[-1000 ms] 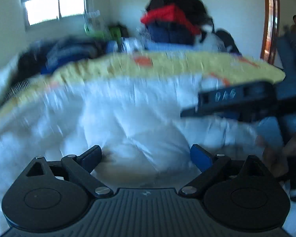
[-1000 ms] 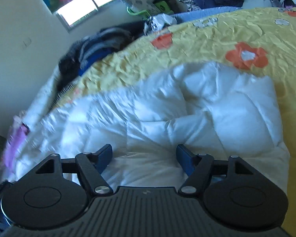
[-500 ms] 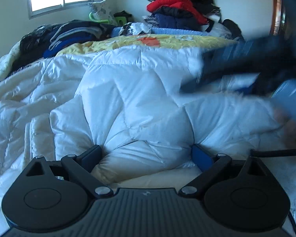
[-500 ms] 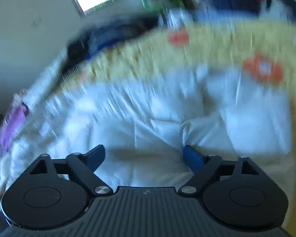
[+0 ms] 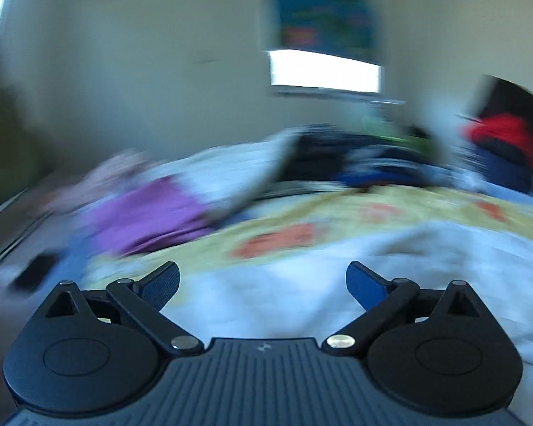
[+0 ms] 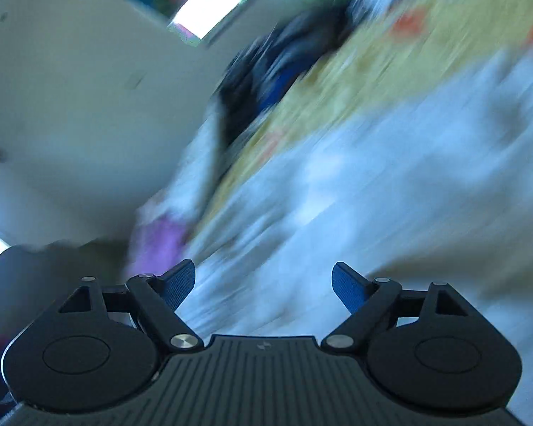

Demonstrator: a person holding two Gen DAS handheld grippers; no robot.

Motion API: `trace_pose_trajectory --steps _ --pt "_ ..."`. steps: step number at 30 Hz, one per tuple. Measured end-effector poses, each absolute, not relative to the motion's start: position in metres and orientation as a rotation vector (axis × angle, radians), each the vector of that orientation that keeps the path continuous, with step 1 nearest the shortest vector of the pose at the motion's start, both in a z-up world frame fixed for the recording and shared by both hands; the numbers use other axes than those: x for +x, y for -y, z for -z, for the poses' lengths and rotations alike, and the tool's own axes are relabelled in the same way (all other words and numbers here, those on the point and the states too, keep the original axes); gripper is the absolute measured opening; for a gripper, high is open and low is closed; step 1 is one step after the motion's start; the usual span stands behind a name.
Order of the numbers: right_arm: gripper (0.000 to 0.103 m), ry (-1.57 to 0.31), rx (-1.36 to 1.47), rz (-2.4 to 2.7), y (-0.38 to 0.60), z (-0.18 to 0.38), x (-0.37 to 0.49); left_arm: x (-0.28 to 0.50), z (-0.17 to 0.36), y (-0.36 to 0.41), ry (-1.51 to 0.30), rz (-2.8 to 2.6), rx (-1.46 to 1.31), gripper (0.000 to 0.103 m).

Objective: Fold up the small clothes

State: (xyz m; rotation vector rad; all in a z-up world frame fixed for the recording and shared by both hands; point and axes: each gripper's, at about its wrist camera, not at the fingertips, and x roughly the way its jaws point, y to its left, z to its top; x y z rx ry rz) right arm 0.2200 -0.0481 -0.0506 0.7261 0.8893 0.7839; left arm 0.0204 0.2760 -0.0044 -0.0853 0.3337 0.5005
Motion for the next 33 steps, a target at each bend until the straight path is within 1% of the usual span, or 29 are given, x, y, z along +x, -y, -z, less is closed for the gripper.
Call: trace_pose_trajectory --steps 3,6,7,9,10,13,18,20,21,22,23,26,28,31,33 --pt "0.081 -1.008 0.699 -0.929 -0.039 0.061 0.210 0.001 0.007 -0.316 -0.342 -0.670 -0.155 0.101" --pt "0.075 -1.163 0.727 -1.007 -0.121 0.081 0.207 -0.014 0.011 -0.339 -0.368 -0.713 -0.204 0.101" --pt "0.074 -1.201 0.734 -1.000 -0.138 0.088 0.208 -0.019 0.013 -0.345 -0.376 -0.716 -0.216 0.101" --pt "0.068 -1.287 0.743 -0.945 -0.171 0.105 0.215 -0.026 0.014 -0.352 -0.378 -0.719 -0.230 0.101" --pt "0.067 -1.332 0.720 -0.911 -0.187 0.114 0.215 -0.029 0.015 -0.356 -0.379 -0.721 -0.235 0.101" --pt "0.066 -1.347 0.694 -0.870 -0.211 0.126 0.208 -0.030 0.021 -0.362 -0.383 -0.705 -0.241 0.101" --pt "0.065 -1.332 0.709 -0.863 -0.233 0.124 0.204 -0.029 0.024 -0.371 -0.399 -0.708 -0.252 0.101" --pt "0.057 -1.336 0.673 -0.836 -0.245 0.126 0.206 -0.030 0.023 -0.374 -0.388 -0.711 -0.262 0.101" --pt "0.037 -1.333 0.660 -0.833 -0.250 0.127 0.207 -0.031 0.021 -0.373 -0.382 -0.712 -0.260 0.101" --pt "0.007 -1.334 0.655 -0.834 -0.252 0.129 0.207 -0.031 0.020 -0.372 -0.377 -0.709 -0.256 0.101" --pt "0.008 -1.318 0.648 -0.834 -0.254 0.127 0.207 -0.031 0.018 -0.371 -0.373 -0.705 -0.252 0.101" --pt "0.008 -1.225 0.621 -0.909 -0.251 0.108 0.215 -0.030 0.010 -0.364 -0.354 -0.691 -0.232 0.101" --pt "0.008 -1.184 0.618 -1.002 -0.244 0.076 0.228 -0.030 0.001 -0.360 -0.330 -0.678 -0.219 0.101" --pt "0.008 -1.064 0.542 -1.170 -0.217 0.006 0.251 -0.030 -0.014 -0.353 -0.278 -0.648 -0.220 0.101" --pt "0.008 -0.996 0.505 -1.261 -0.181 -0.044 0.263 -0.029 -0.026 -0.344 -0.233 -0.611 -0.221 0.101"
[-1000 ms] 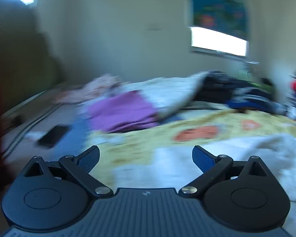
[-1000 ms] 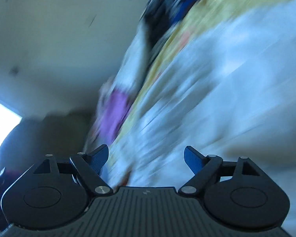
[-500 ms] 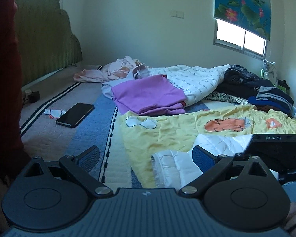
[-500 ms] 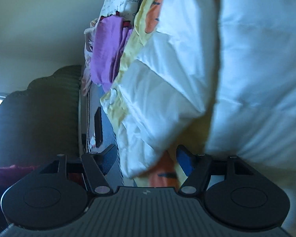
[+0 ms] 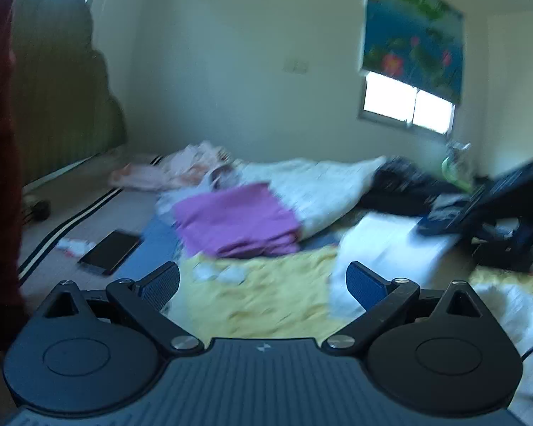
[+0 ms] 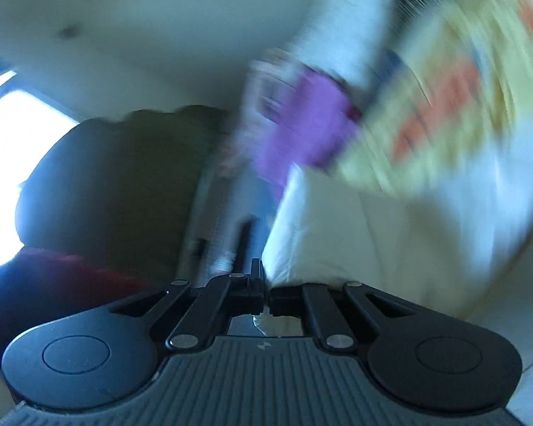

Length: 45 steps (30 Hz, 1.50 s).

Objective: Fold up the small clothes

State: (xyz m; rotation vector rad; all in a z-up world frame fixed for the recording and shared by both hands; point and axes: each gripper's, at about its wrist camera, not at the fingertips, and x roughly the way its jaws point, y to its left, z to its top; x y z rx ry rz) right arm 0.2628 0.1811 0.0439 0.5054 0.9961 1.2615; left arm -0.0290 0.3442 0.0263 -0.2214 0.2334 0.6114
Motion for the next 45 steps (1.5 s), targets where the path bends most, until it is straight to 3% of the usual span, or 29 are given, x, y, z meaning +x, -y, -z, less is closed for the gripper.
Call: trace_pose_trajectory --steps 5,9,12,18,21,24,26,27,28,32,39,45 --pt "0.008 -0.889 0.370 -1.315 -0.054 -0.149 0.269 -0.018 -0.053 -0.315 -0.136 -0.479 -0.199 0.101" --pt "0.009 -0.884 0.252 -1.247 0.059 -0.167 0.253 -0.001 -0.065 -0.281 -0.071 -0.337 -0.166 0.101" --pt "0.010 -1.002 0.250 -1.127 0.131 -0.126 0.249 0.021 -0.063 -0.251 -0.074 -0.212 -0.145 0.102" --pt "0.010 -1.261 0.320 -0.868 0.195 0.024 0.261 0.081 -0.051 -0.185 -0.160 0.024 -0.165 0.102" --pt "0.010 -1.265 0.356 -0.865 0.207 0.045 0.263 0.108 -0.050 -0.153 -0.206 0.137 -0.158 0.102" --pt "0.017 -1.176 0.394 -0.882 0.221 0.031 0.259 0.138 -0.047 -0.124 -0.238 0.193 -0.085 0.102" --pt "0.040 -1.125 0.447 -0.883 0.227 0.025 0.258 0.167 -0.036 -0.110 -0.303 0.237 -0.046 0.102" --pt "0.063 -1.102 0.462 -0.881 0.228 0.025 0.255 0.181 -0.026 -0.103 -0.348 0.241 -0.039 0.102" --pt "0.077 -1.088 0.475 -0.874 0.227 0.027 0.257 0.198 -0.015 -0.101 -0.408 0.245 -0.036 0.102" --pt "0.076 -1.043 0.611 -0.829 0.245 0.044 0.233 0.233 0.031 -0.097 -0.546 0.179 0.019 0.102" --pt "0.075 -1.025 1.002 -0.658 0.267 0.103 0.177 0.234 0.061 -0.103 -0.560 0.127 0.114 0.102" --pt "0.076 -1.034 0.947 -0.539 0.233 0.125 0.168 0.238 0.070 -0.107 -0.571 0.116 0.113 0.102"
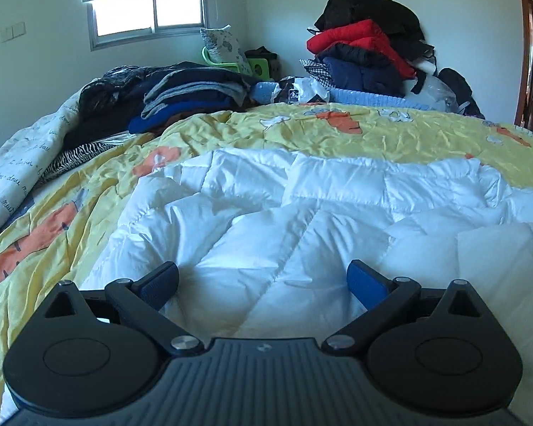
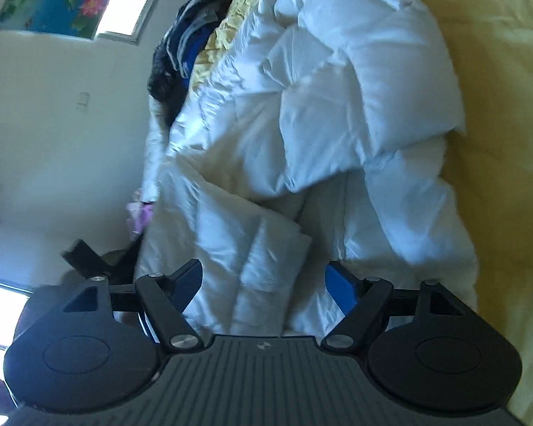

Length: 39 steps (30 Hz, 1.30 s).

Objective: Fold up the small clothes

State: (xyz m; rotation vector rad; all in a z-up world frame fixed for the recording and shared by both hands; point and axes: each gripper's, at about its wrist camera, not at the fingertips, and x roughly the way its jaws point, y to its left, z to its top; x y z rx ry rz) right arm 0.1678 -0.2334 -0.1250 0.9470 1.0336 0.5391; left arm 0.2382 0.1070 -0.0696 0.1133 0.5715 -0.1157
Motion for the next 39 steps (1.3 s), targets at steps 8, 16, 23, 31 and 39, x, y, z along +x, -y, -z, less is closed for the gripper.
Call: trace_pose_trajectory --steps 8,16,23,31,39 --pt "0.027 -0.997 0.985 -0.575 0.215 0.125 0.162 0.238 0.077 -0.109 -0.574 0.114 0.129 0.102" --pt "0.022 -0.889 0.905 -0.622 0.223 0.083 0.166 0.237 0.082 -0.113 -0.571 0.118 0.131 0.102" --pt "0.019 -0.809 0.691 -0.590 0.255 0.018 0.197 0.230 0.070 -0.113 -0.545 0.130 0.136 0.102" --pt "0.013 -0.890 0.597 -0.367 0.295 0.079 0.232 0.241 0.085 -0.099 -0.594 0.152 0.150 0.103" --pt "0.044 -0.860 0.771 -0.373 0.302 0.099 0.226 0.221 0.052 -0.110 -0.527 0.208 0.204 0.103"
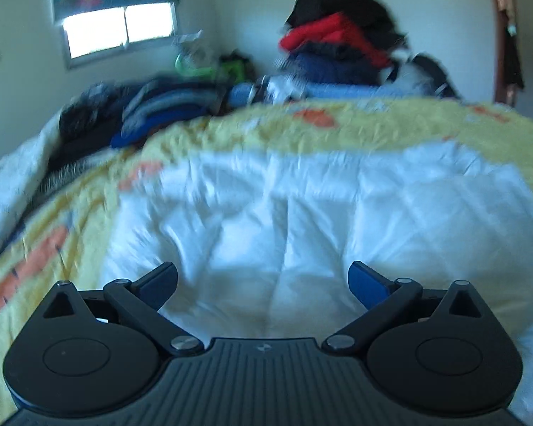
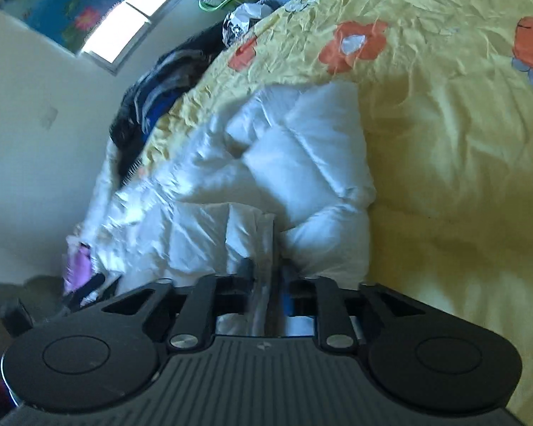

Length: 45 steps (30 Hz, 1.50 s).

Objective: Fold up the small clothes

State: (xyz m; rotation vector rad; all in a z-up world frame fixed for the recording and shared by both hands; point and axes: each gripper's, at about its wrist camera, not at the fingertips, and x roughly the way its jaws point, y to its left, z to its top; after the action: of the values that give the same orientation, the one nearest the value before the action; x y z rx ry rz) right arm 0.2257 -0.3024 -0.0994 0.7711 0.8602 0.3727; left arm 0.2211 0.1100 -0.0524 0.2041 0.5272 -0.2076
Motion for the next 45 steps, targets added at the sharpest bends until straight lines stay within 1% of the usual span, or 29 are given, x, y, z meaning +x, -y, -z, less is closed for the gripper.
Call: trace_pose_trajectory --steps 1,2,3,4,6,8,9,11,13,16,18,22,23,26,27,29,30,32,35,37,38,39,40,41,42,43,45 --pt "0.058 -0.828 0.787 -0.381 0.311 0.090 0.220 0.218 0.043 -0.119 -0.500 0.211 0.199 0.103" --pt "0.065 -0.779 0.796 -0.385 0.321 0.080 0.216 0.217 0.035 -0.127 -0.479 0.205 0.189 0.103" --pt "0.078 -0.740 0.796 -0.372 0.330 0.072 0.215 0.220 0.027 -0.138 -0.466 0.186 0.170 0.103" --pt "0.086 -0.713 0.787 -0.350 0.340 0.067 0.218 0.227 0.020 -0.150 -0.463 0.160 0.142 0.103" --pt "0.092 -0.698 0.767 -0.278 0.357 0.067 0.229 0.245 0.014 -0.176 -0.471 0.103 0.080 0.103" --pt "0.090 -0.737 0.757 -0.224 0.366 0.077 0.245 0.270 0.017 -0.198 -0.509 0.042 0.023 0.103" --pt "0.090 -0.759 0.752 -0.212 0.368 0.084 0.256 0.286 0.024 -0.208 -0.559 0.044 -0.008 0.103" --pt "0.086 -0.784 0.758 -0.210 0.369 0.098 0.278 0.317 0.041 -0.220 -0.679 0.072 -0.058 0.103" --pt "0.085 -0.797 0.800 -0.265 0.365 0.110 0.296 0.343 0.058 -0.221 -0.770 0.123 -0.087 0.103" --pt "0.085 -0.816 0.888 -0.340 0.356 0.129 0.315 0.364 0.066 -0.222 -0.788 0.161 -0.101 0.103" --pt "0.089 -0.779 0.931 -0.384 0.352 0.135 0.320 0.379 0.068 -0.227 -0.849 0.249 -0.169 0.103" --pt "0.089 -0.770 0.885 -0.459 0.337 0.134 0.325 0.393 0.058 -0.230 -0.948 0.327 -0.246 0.103" --pt "0.089 -0.776 0.870 -0.477 0.334 0.134 0.326 0.390 0.055 -0.231 -0.945 0.369 -0.259 0.103" --pt "0.085 -0.785 0.842 -0.525 0.328 0.134 0.329 0.379 0.036 -0.233 -0.820 0.356 -0.158 0.103" --pt "0.079 -0.787 0.842 -0.525 0.328 0.135 0.330 0.380 0.034 -0.236 -0.787 0.355 -0.155 0.103" --pt "0.059 -0.786 0.850 -0.527 0.328 0.138 0.331 0.393 0.042 -0.237 -0.813 0.347 -0.160 0.103" --pt "0.037 -0.805 0.857 -0.528 0.328 0.144 0.335 0.403 0.050 -0.232 -0.854 0.343 -0.134 0.103" --pt "0.030 -0.809 0.900 -0.528 0.334 0.152 0.335 0.416 0.067 -0.215 -0.898 0.338 -0.045 0.103" --pt "0.027 -0.815 0.970 -0.537 0.339 0.159 0.339 0.430 0.078 -0.201 -0.936 0.349 -0.022 0.103" --pt "0.023 -0.829 0.946 -0.523 0.336 0.157 0.341 0.438 0.079 -0.192 -0.951 0.368 0.004 0.102" --pt "0.021 -0.843 0.901 -0.510 0.332 0.154 0.341 0.441 0.080 -0.184 -0.961 0.358 0.049 0.096" --pt "0.017 -0.845 0.857 -0.502 0.327 0.150 0.342 0.440 0.082 -0.175 -0.988 0.346 0.100 0.067" --pt "0.015 -0.843 0.844 -0.495 0.324 0.147 0.343 0.440 0.081 -0.165 -0.982 0.315 0.166 0.043" --pt "0.015 -0.836 0.835 -0.488 0.323 0.143 0.344 0.443 0.079 -0.159 -0.997 0.307 0.177 0.036" --pt "0.014 -0.819 0.833 -0.487 0.323 0.137 0.345 0.444 0.075 -0.155 -1.008 0.288 0.183 0.022" --pt "0.013 -0.800 0.832 -0.493 0.323 0.131 0.346 0.444 0.071 -0.148 -1.004 0.266 0.209 0.013" --pt "0.012 -0.767 0.827 -0.508 0.326 0.118 0.352 0.442 0.062 -0.141 -0.989 0.229 0.242 0.010"
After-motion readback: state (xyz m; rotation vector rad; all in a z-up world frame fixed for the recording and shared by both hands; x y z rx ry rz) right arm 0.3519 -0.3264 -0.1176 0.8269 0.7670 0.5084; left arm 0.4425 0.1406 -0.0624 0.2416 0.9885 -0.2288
